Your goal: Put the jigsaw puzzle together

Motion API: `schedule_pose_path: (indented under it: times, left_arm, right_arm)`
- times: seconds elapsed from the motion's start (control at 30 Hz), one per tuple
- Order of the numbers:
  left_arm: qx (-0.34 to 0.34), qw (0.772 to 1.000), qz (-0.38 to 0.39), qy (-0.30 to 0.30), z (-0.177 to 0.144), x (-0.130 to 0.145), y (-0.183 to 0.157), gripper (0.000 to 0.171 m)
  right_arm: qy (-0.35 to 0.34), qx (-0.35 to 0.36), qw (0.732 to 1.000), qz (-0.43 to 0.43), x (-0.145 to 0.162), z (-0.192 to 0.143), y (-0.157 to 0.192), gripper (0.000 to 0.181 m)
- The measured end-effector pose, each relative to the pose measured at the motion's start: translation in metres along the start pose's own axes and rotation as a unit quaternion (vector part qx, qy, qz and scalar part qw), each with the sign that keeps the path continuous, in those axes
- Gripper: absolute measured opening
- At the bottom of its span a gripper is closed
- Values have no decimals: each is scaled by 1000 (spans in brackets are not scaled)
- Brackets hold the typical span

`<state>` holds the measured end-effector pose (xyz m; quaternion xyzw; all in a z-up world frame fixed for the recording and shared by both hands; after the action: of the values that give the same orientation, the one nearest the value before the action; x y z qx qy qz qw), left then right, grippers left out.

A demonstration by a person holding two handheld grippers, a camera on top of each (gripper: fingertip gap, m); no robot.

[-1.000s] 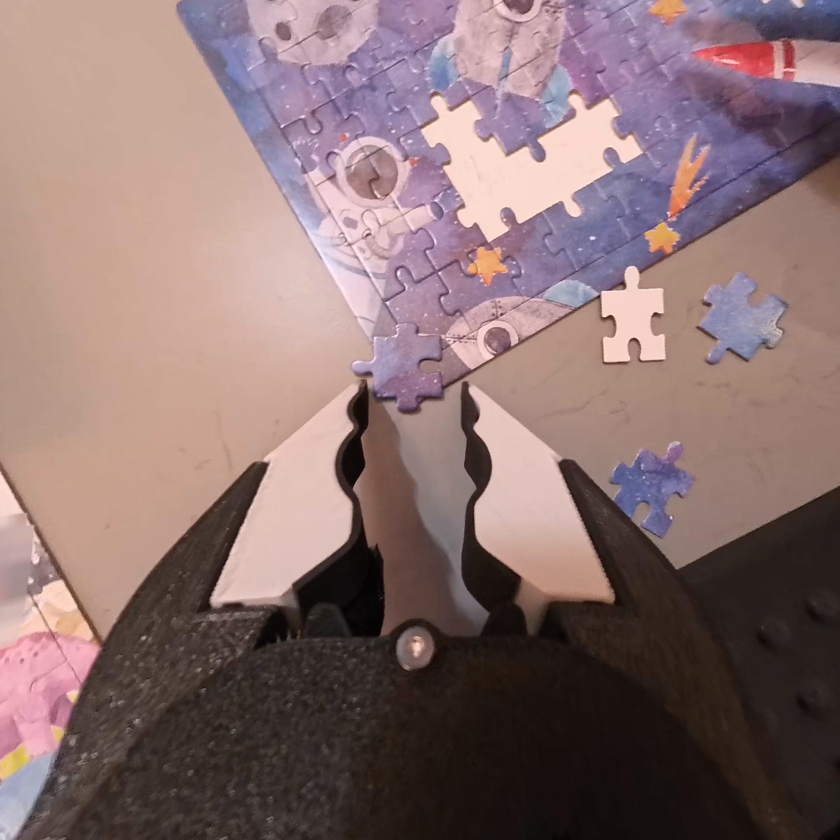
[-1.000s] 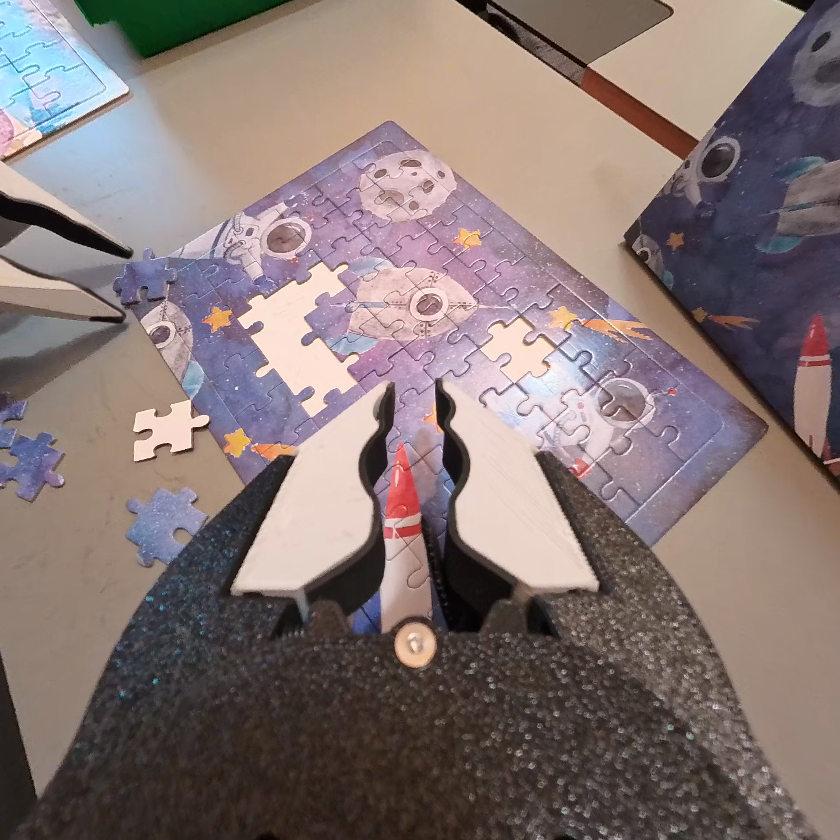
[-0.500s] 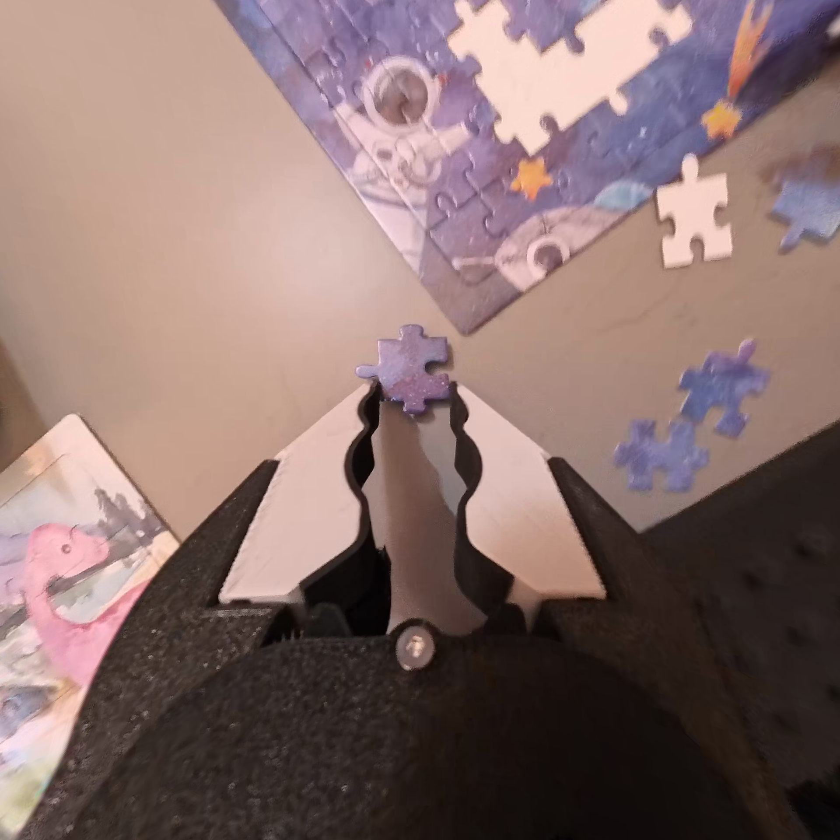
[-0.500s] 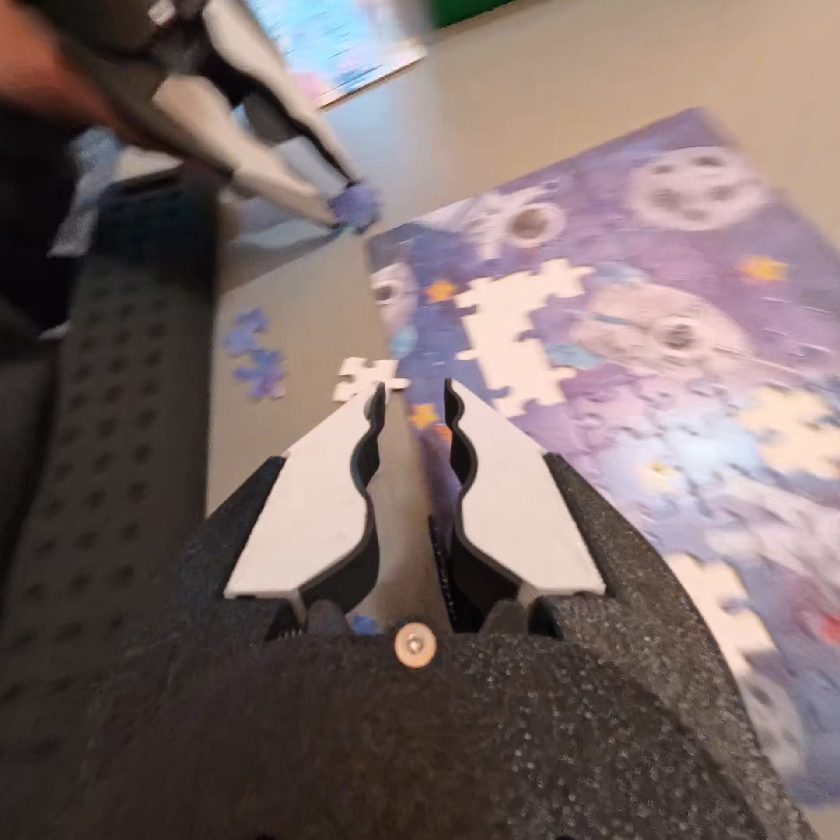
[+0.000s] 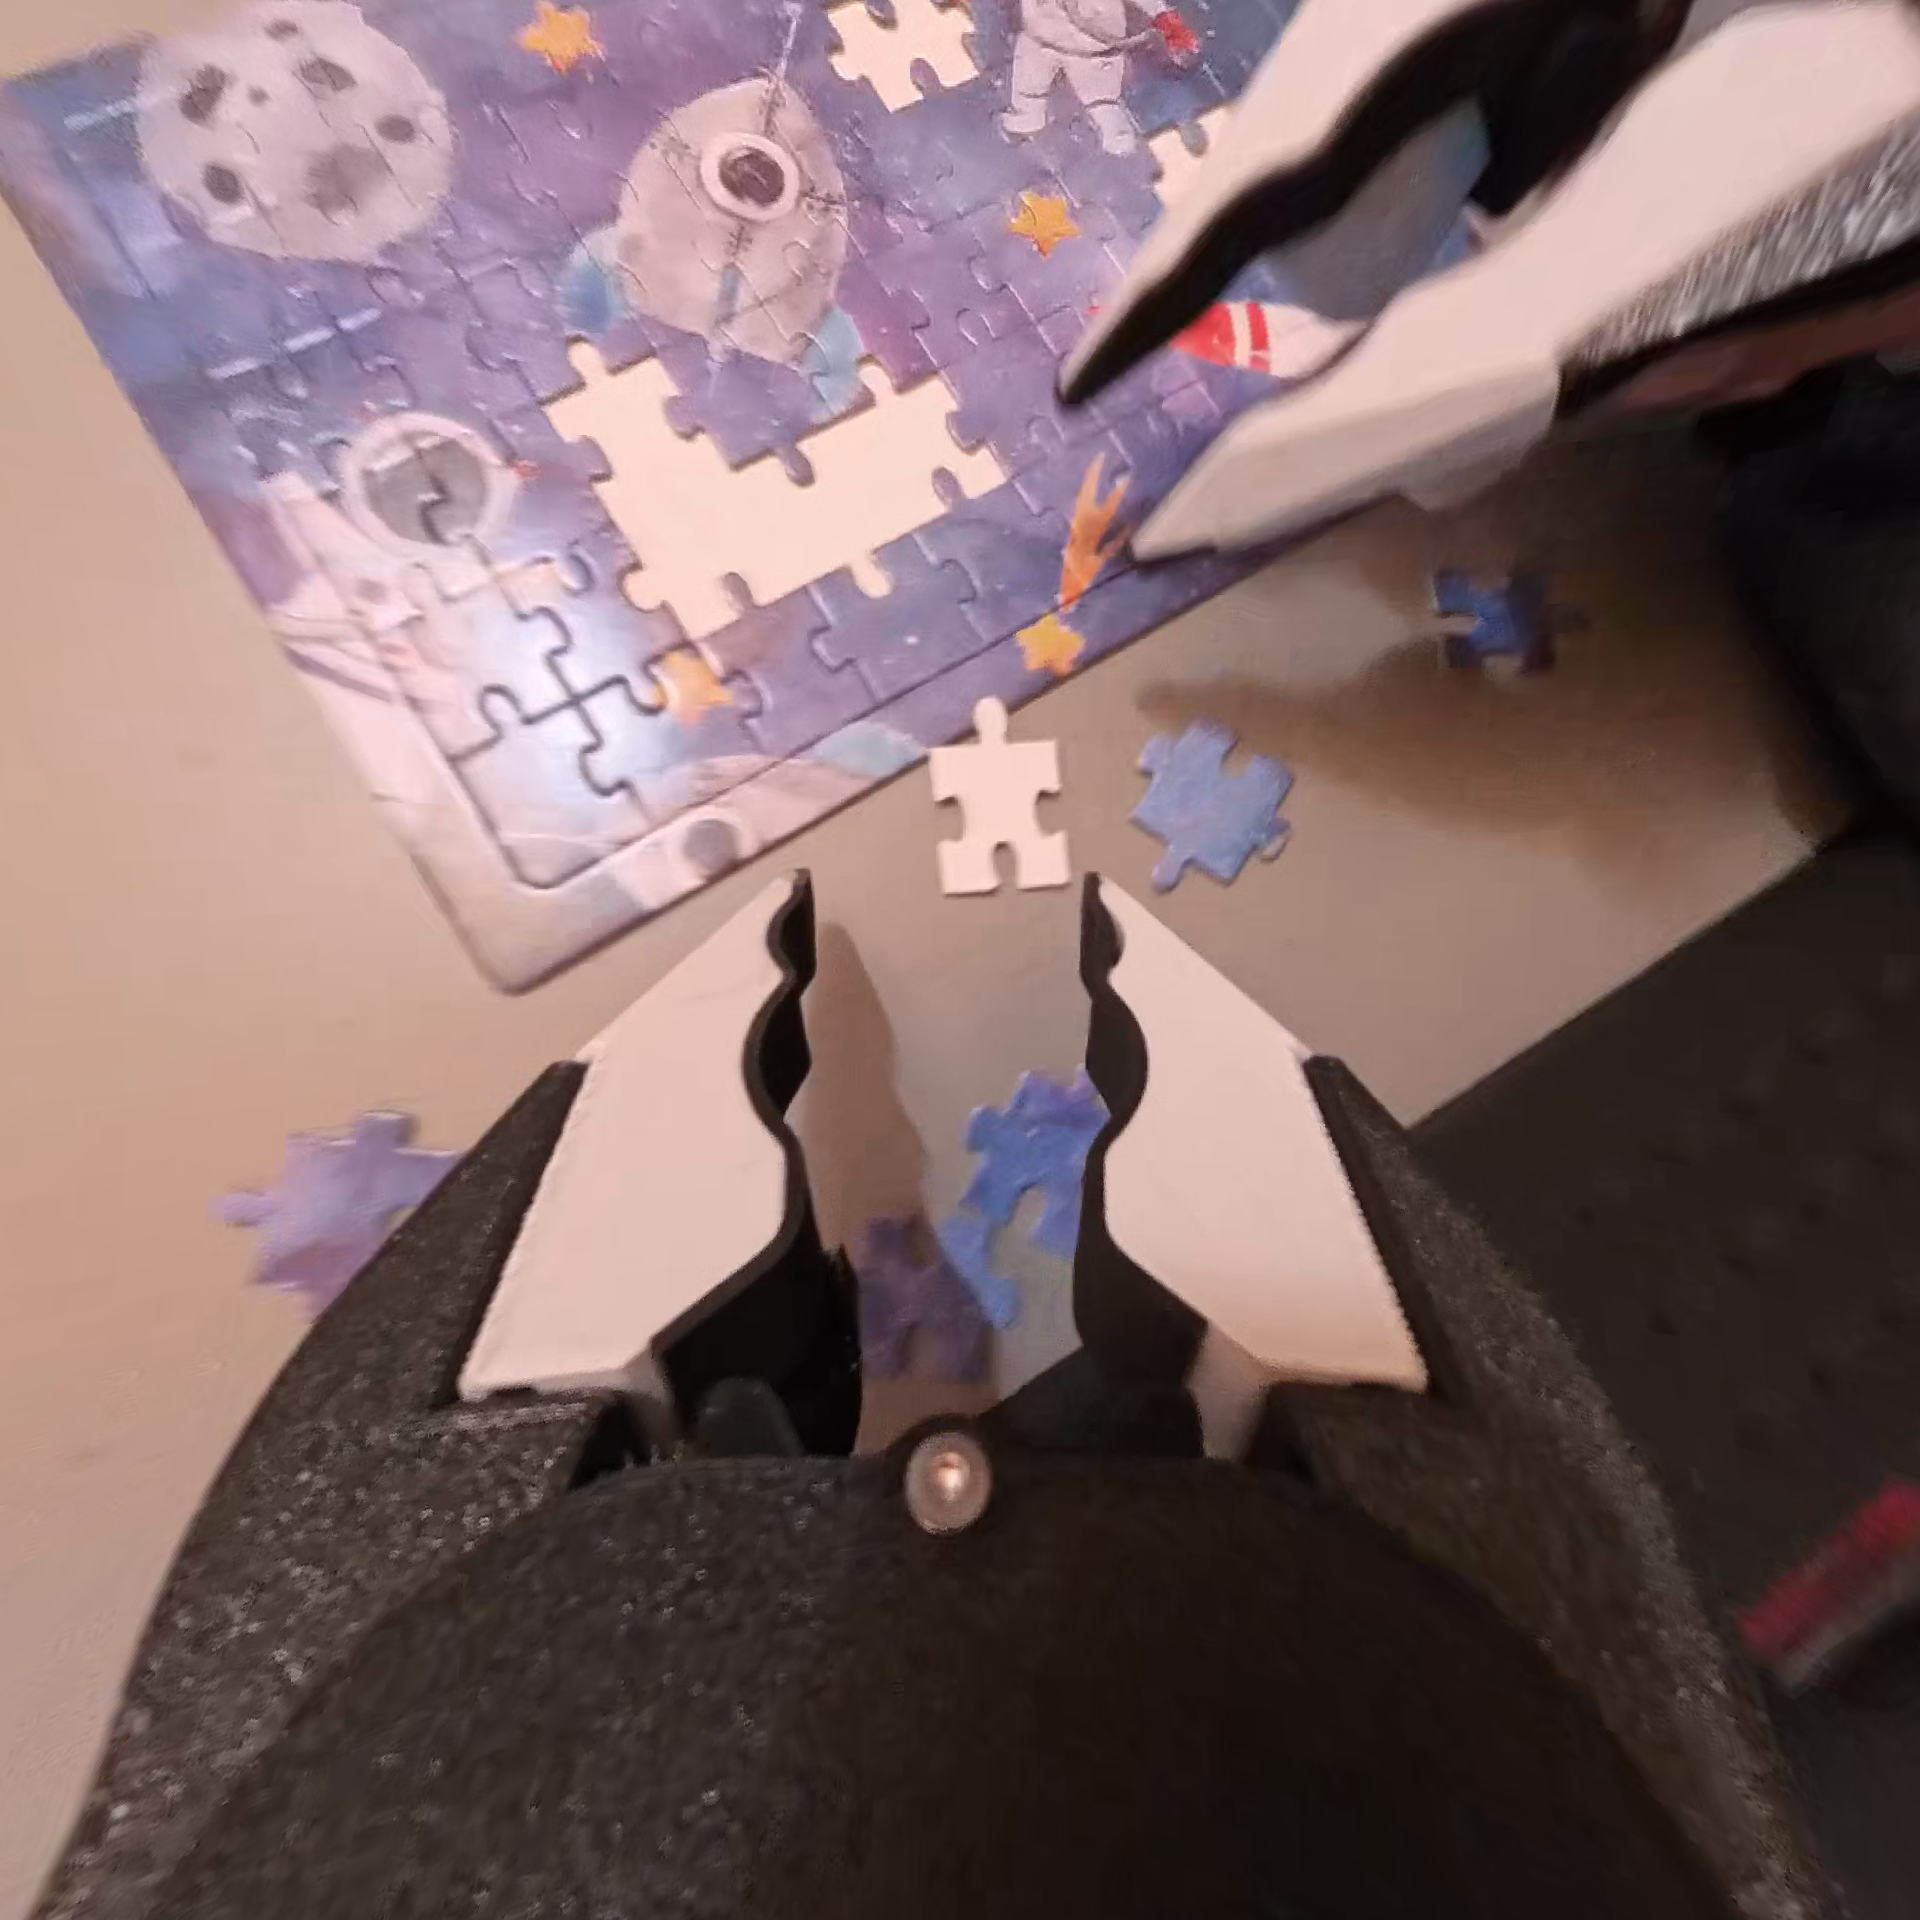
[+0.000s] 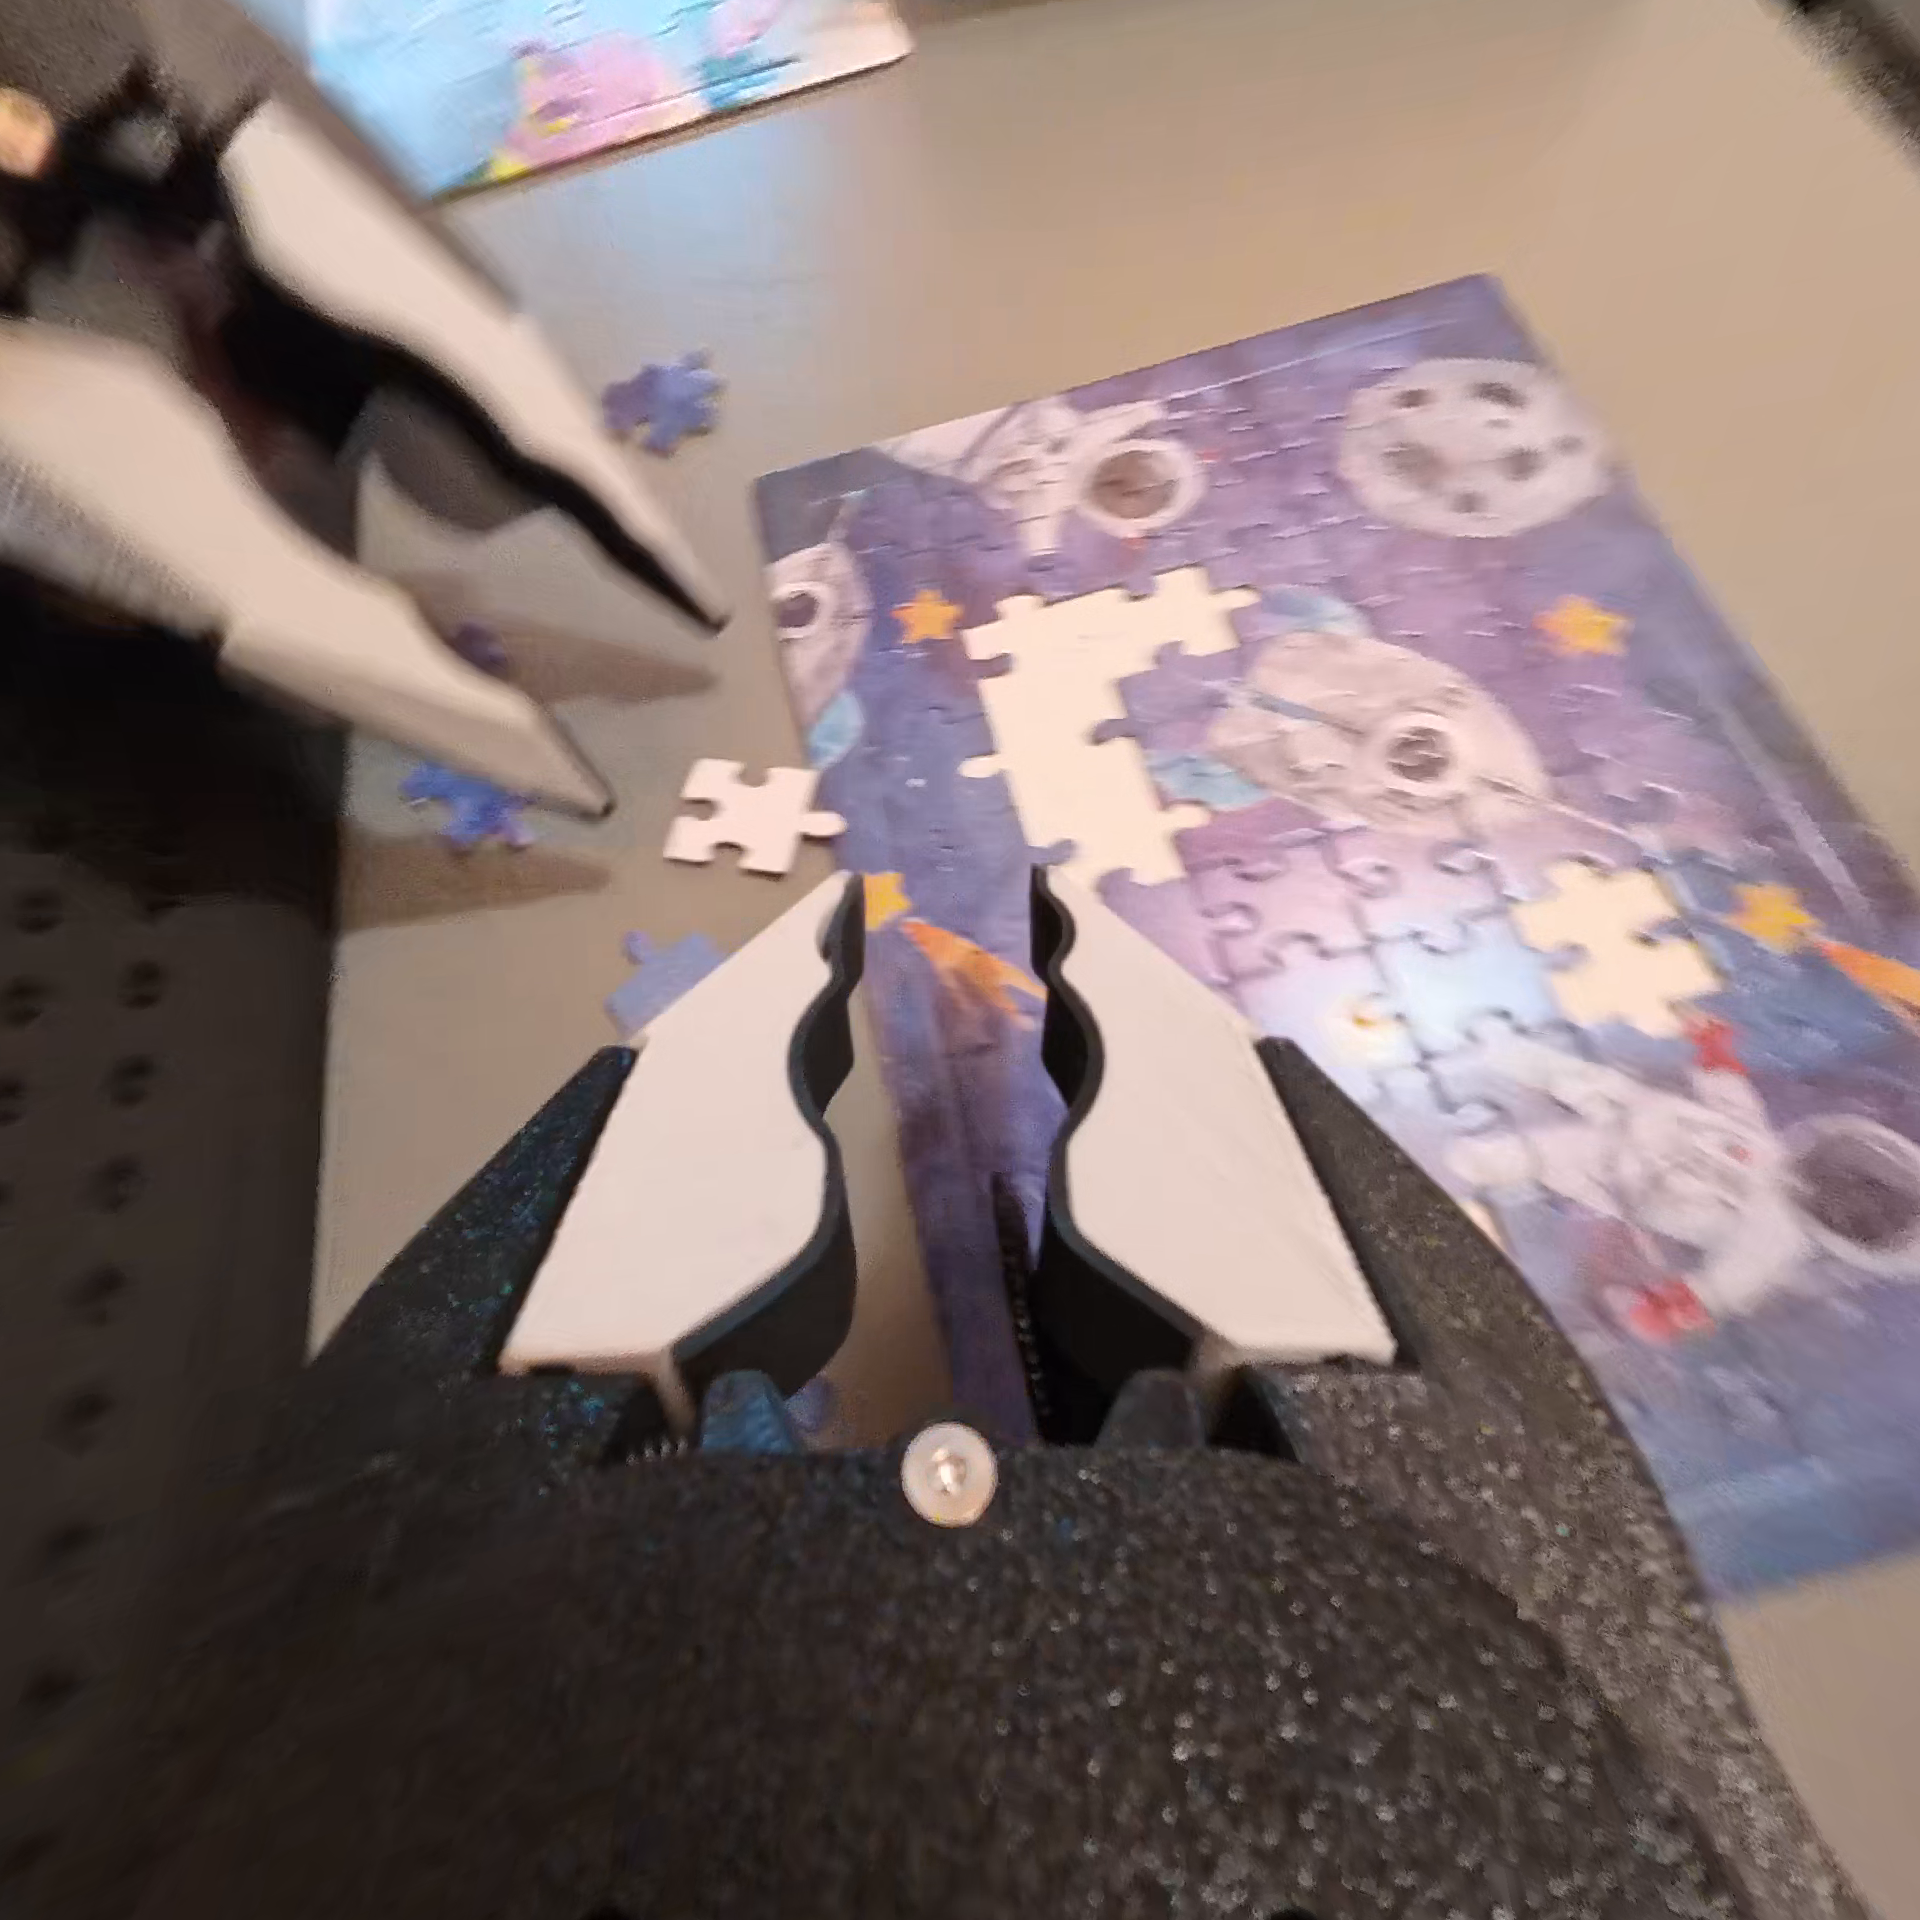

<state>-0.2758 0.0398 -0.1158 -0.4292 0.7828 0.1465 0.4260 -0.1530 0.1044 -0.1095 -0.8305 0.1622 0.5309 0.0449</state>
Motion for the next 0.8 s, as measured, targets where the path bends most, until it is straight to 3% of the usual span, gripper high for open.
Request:
schedule_pose_path:
  times: [0.17,0.33,0.57,0.63,0.73,0.8]
  left_arm:
    - [-48,999,2,18,17,5,-15,47]
    - [-49,998,7,28,22,4,-20,26]
    - [-45,998,-24,22,19,0,-9,25]
    - [-16,997,-70,-14,13,-11,-4,2]
    - [61,975,-193,-93,0,-34,3,0]
    - [72,970,-217,-88,-1,-34,13,0]
  right_arm:
    - [-59,85,995,11,-13,-26,-32,30]
    - [-74,91,993,4,-20,-28,-32,28]
    - [-52,89,995,-15,-17,-22,-26,27]
    - [-52,74,996,-9,-16,-21,-24,27]
    - [-74,27,997,5,-21,-20,-12,27]
    - [-67,8,998,6,-20,-19,-7,27]
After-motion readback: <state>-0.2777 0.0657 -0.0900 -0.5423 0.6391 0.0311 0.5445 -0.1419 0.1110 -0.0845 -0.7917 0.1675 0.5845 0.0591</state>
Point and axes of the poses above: each gripper's, where its closed fingertips meet, z out along the fingers, x out of its underside, y = z × x across the jaws, the point moved 5 cm from there along -z, back along the fingers, and after that the axes turned 13 degrees about -y, right-handed, at the moved point
